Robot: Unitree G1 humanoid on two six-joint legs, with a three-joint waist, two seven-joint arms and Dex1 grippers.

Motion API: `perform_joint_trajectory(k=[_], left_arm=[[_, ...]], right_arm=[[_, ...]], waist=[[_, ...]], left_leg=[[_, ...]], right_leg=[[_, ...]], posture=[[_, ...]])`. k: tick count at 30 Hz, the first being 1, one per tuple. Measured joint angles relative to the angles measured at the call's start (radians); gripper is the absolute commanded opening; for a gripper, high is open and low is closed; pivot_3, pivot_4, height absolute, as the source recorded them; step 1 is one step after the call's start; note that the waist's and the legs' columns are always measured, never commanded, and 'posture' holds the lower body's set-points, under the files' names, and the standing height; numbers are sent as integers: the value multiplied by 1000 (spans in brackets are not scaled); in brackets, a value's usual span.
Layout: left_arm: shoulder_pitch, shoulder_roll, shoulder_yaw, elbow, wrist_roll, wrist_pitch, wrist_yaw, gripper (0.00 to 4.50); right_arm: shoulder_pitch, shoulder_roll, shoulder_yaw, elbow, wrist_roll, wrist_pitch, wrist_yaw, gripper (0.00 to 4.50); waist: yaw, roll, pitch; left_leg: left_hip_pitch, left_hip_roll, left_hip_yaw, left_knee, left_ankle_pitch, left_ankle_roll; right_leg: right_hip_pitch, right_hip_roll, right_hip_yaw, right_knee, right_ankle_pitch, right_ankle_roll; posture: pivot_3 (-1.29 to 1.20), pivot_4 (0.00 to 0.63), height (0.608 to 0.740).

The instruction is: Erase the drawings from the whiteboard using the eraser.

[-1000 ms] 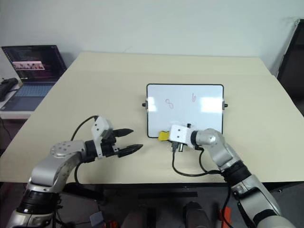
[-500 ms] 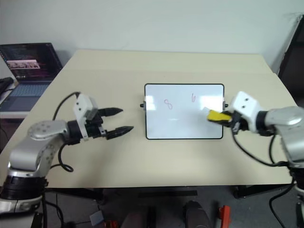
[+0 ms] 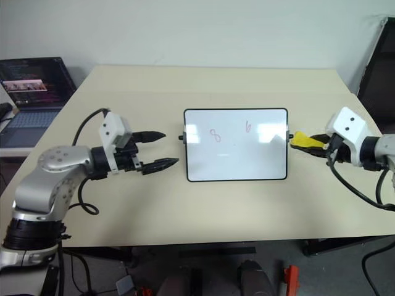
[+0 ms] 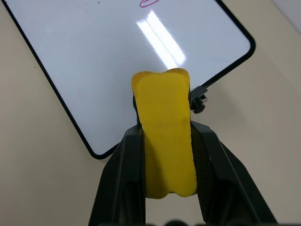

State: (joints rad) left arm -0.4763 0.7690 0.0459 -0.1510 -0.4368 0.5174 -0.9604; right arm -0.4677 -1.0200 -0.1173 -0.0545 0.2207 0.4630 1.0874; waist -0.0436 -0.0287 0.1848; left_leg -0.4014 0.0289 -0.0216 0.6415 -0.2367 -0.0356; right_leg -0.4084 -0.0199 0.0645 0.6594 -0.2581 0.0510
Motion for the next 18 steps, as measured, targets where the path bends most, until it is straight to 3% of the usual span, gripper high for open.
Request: perform_joint_trajectory(k=[18], left_arm=[[-12,-41,-2,0,8,-3,38,4500]], right_arm=[[-17,45,0,10,6,-1,-47,974]], waist=[[1,0,0]], left_leg=[[0,0,0,1,0,0]], right_leg=[[0,0,0,2,0,0]], posture=[[0,150,740]])
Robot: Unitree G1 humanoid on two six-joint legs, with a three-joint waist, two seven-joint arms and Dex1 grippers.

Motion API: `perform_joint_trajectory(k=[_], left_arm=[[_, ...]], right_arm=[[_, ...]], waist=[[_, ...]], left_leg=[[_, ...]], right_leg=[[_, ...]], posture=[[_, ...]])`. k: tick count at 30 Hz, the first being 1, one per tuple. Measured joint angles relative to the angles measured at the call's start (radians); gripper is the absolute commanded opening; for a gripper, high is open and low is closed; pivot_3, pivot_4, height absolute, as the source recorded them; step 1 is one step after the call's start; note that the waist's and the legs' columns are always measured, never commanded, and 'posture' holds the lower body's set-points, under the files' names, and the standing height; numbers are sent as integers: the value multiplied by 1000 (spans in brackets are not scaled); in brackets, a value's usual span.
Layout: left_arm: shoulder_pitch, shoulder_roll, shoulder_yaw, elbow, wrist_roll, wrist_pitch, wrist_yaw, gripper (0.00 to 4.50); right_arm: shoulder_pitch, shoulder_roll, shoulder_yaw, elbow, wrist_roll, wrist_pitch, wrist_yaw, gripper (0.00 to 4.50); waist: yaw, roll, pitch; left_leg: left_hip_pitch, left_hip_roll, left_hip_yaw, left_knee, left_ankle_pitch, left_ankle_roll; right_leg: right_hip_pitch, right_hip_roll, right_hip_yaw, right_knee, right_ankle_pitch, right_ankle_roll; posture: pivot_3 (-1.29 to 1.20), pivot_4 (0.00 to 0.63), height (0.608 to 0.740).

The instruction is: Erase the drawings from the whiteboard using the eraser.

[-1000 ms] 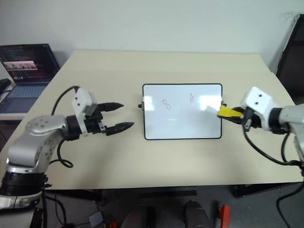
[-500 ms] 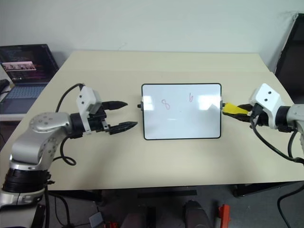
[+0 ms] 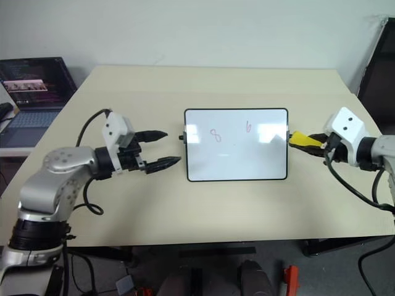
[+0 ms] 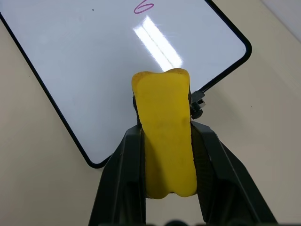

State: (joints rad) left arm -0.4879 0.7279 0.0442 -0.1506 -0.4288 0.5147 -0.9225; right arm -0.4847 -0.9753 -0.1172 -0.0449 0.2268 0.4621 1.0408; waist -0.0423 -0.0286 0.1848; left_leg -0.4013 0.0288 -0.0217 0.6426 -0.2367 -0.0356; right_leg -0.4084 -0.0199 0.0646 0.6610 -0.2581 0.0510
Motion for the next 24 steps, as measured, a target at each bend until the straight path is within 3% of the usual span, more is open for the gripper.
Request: perform_joint_trajectory(k=[19,24], left_arm=[[-89,-3,28,113,64,-87,53,4500],[-63,-2,27,112,65,-87,38,4500]], right_arm=[[-10,3,4,-1,2,2,-9,974],[-65,75,22,-41,37,6,-21,974]], waist=[[6,0,0],[0,0,0]], left_leg=[[0,0,0,1,0,0],[1,0,0,1,0,0]], right_leg=[[0,0,0,1,0,0],[0,0,0,2,0,0]], posture=[[0,150,740],[0,150,740]])
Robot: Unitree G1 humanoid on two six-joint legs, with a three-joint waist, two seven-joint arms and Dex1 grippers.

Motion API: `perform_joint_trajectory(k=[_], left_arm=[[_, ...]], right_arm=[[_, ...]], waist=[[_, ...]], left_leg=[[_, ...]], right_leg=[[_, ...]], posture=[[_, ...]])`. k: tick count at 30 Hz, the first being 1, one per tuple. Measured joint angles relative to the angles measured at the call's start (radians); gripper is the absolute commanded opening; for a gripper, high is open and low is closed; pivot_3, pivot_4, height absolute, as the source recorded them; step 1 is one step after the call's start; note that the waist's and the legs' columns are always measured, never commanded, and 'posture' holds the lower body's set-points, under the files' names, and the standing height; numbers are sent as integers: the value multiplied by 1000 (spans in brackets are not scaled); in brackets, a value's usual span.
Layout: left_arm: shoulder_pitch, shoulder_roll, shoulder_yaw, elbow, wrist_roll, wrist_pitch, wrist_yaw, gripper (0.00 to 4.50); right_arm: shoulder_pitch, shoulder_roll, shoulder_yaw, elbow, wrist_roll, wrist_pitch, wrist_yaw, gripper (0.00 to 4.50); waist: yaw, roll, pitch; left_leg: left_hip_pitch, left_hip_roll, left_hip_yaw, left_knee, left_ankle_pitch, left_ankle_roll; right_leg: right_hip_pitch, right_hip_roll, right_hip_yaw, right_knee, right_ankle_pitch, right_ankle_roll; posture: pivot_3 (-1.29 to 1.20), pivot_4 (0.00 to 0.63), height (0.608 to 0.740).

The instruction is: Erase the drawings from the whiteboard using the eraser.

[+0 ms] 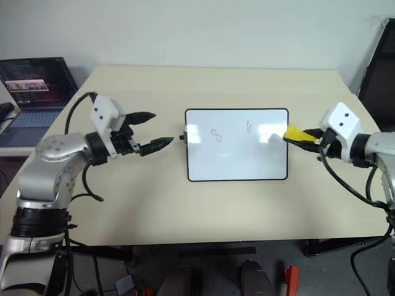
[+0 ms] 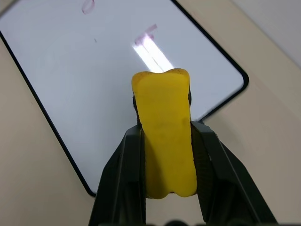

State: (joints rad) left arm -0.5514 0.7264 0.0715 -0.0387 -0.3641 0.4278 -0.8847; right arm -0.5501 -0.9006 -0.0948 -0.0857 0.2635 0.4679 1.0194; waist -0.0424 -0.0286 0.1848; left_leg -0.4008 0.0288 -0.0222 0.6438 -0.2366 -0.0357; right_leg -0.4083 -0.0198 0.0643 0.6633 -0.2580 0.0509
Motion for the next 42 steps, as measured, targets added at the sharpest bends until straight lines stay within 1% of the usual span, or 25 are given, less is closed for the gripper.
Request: perform_joint_trajectory(k=[2,3,4,6,8,12,16,21,24,27,33,36,39,40,42], left_arm=[[8,3,0,-2,2,0,-2,4500],[14,4,-1,-3,5,0,-3,4500],[16,3,-6,-3,8,0,-4,4500],[18,-3,-16,-6,10,0,-5,4500],[18,-7,-20,-8,10,1,-6,4500],[19,-8,-24,-8,11,1,-9,4500],[18,-9,-26,-9,10,1,-19,4500],[20,-9,-26,-12,10,4,-22,4500],[22,-9,-26,-23,10,9,-21,4500],[24,-9,-26,-44,9,20,-21,4500],[40,-9,-26,-53,9,26,-20,4500],[40,-10,-26,-53,9,26,-20,4500],[40,-12,-26,-52,9,25,-20,4500],[38,-17,-27,-52,9,25,-20,4500],[33,-24,-34,-52,9,24,-21,4500]], right_arm=[[-30,51,17,-9,4,1,-21,974],[-62,107,36,-13,2,1,-48,974],[-97,172,71,-22,-4,0,-80,974],[-134,264,148,-24,-27,-14,-123,974],[-163,333,207,8,-69,-39,-166,974],[-231,442,299,137,-171,-122,-238,973],[-312,520,347,322,-245,-228,-291,973],[-357,548,353,537,-330,-345,-377,973],[-374,574,374,593,-377,-412,-417,973],[-343,572,397,587,-400,-430,-394,973],[-212,532,468,466,-406,-420,-263,972],[-206,536,473,463,-410,-403,-264,972],[-240,572,464,507,-412,-403,-324,971],[-278,595,449,553,-414,-410,-377,971],[-340,605,420,609,-434,-414,-452,971]], waist=[[-1,0,0],[-6,0,0],[-12,0,0],[-13,0,0],[-12,0,0],[-5,0,0],[-6,0,0],[-3,0,0],[-10,0,0],[-14,-1,-2],[-15,-2,-4],[-15,-2,-4],[-15,-2,-4],[-18,-2,-3],[-17,-2,-3]], left_leg=[[0,0,0,0,0,0],[0,0,0,0,0,0],[1,0,0,0,0,0],[0,0,-1,0,0,0],[-1,0,-1,1,0,0],[-1,0,-1,1,0,0],[-1,0,-1,0,0,0],[-1,0,-1,0,0,0],[1,0,-1,0,0,0],[4,0,-1,1,0,0],[7,0,-1,2,1,0],[9,-1,0,3,2,0],[11,0,-1,3,6,-1],[11,0,-1,3,8,-1],[11,0,-1,2,9,0]], right_leg=[[0,0,0,0,0,0],[0,0,0,1,0,0],[0,0,0,1,0,0],[0,0,-1,2,0,0],[0,0,-1,1,0,0],[0,-1,-1,1,0,0],[0,0,-2,1,0,0],[0,-1,-1,1,0,0],[0,0,-1,2,1,-1],[4,0,-1,3,1,-1],[5,0,0,6,1,0],[4,0,1,11,1,1],[4,1,2,15,1,1],[3,2,2,16,2,0],[3,2,2,16,2,-2]], posture=[[0,150,740],[0,150,740],[0,150,740],[0,150,740],[0,150,740],[0,150,740],[0,150,740],[0,150,740],[0,150,740],[0,150,740],[0,150,740],[0,150,740],[0,150,740],[0,150,740],[0,150,740]])
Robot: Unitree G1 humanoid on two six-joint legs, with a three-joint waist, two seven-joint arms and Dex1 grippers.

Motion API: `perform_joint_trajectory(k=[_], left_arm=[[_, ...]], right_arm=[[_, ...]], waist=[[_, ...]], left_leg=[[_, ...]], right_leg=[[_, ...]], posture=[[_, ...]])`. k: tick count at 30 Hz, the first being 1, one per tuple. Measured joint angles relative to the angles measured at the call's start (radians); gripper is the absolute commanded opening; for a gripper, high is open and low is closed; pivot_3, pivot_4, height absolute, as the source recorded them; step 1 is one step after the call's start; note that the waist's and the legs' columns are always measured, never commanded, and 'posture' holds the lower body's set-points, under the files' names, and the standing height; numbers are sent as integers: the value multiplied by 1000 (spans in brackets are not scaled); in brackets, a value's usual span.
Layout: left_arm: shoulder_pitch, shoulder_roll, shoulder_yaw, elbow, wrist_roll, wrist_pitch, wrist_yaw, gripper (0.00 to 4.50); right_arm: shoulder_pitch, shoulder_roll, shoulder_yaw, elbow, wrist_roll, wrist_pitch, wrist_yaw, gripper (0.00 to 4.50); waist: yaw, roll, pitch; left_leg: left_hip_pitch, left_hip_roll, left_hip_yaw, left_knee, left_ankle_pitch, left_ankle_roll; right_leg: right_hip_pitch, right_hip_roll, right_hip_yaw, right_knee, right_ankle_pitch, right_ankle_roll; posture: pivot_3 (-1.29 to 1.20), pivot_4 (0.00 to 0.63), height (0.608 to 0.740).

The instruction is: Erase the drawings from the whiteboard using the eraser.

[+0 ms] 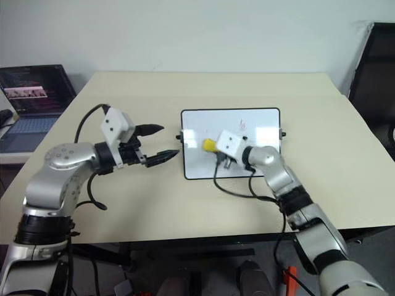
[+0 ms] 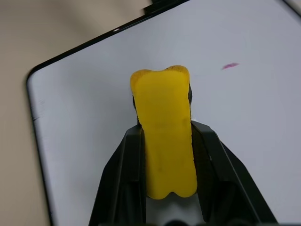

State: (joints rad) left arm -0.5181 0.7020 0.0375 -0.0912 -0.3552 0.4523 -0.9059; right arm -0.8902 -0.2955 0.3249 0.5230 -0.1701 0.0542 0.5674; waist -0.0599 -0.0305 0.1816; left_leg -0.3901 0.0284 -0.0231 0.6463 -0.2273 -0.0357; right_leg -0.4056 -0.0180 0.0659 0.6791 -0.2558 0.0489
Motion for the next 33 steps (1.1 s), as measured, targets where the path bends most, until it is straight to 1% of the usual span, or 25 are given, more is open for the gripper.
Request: perform_joint_trajectory(k=[3,7,10,14,15,18,23,25,27,29,31,33], left_arm=[[0,0,-3,3,1,0,0,4500],[-3,0,-4,5,1,0,-1,4500],[-6,0,-4,6,1,-1,-2,4500],[-6,0,-4,9,1,-2,-6,4500],[-6,0,-4,10,1,-2,-8,4500],[-6,0,-4,10,1,-2,-12,4500],[-6,0,-4,10,1,-2,-21,4500],[-6,0,-4,10,1,-2,-22,4500],[-6,0,-4,10,1,-2,-22,4500],[-6,-2,-5,11,1,-3,-23,4500],[-7,0,-6,13,1,-2,-25,4500],[-7,5,-6,15,0,0,-28,4500]], right_arm=[[-54,3,-41,54,-18,-7,-83,971],[-65,27,-46,73,-34,-23,-111,970],[-53,27,-41,53,-35,-23,-67,970],[45,31,2,-57,-19,-4,59,970],[83,36,27,-99,-10,19,105,970],[126,42,71,-156,-4,71,170,970],[128,44,76,-170,-2,107,174,970],[111,41,56,-159,-1,107,157,970],[81,16,26,-151,1,110,145,970],[77,-43,-2,-197,21,140,180,970],[99,-136,-42,-338,102,236,292,969],[119,-225,-109,-516,224,361,404,969]], waist=[[1,0,0],[0,0,0],[-5,0,0],[-7,0,0],[-7,0,0],[-6,0,0],[-3,0,0],[-2,0,0],[0,0,0],[6,0,1],[14,1,2],[19,2,3]], left_leg=[[0,0,0,-1,0,0],[-3,0,0,-2,-1,0],[-3,0,0,-3,-1,0],[-3,1,-1,-3,-1,0],[-3,1,-1,-3,-1,0],[-3,0,-1,-3,-1,0],[-4,0,-1,-3,-1,0],[-4,0,-1,-3,-1,0],[-4,0,-1,-3,-1,0],[-6,0,-2,-3,-1,-1],[-11,0,-3,-3,-1,-1],[-12,0,-3,-3,-2,-2]], right_leg=[[0,0,0,-1,0,1],[-2,0,0,-1,1,-2],[-3,0,0,-2,1,-3],[-2,0,-1,-1,0,-2],[-2,0,-1,-1,-2,1],[-3,0,-1,-1,-2,1],[-3,0,-2,-1,-2,1],[-3,0,-2,-1,-2,1],[-3,0,-2,-1,-2,2],[-4,0,-3,-3,-2,1],[-7,-1,-4,-5,-2,1],[-7,-1,-4,-6,-1,-1]], posture=[[0,150,740],[0,150,740],[0,150,740],[0,150,740],[0,150,740],[0,150,740],[0,150,740],[0,150,740],[0,150,740],[0,150,740],[0,150,740],[0,150,740]])
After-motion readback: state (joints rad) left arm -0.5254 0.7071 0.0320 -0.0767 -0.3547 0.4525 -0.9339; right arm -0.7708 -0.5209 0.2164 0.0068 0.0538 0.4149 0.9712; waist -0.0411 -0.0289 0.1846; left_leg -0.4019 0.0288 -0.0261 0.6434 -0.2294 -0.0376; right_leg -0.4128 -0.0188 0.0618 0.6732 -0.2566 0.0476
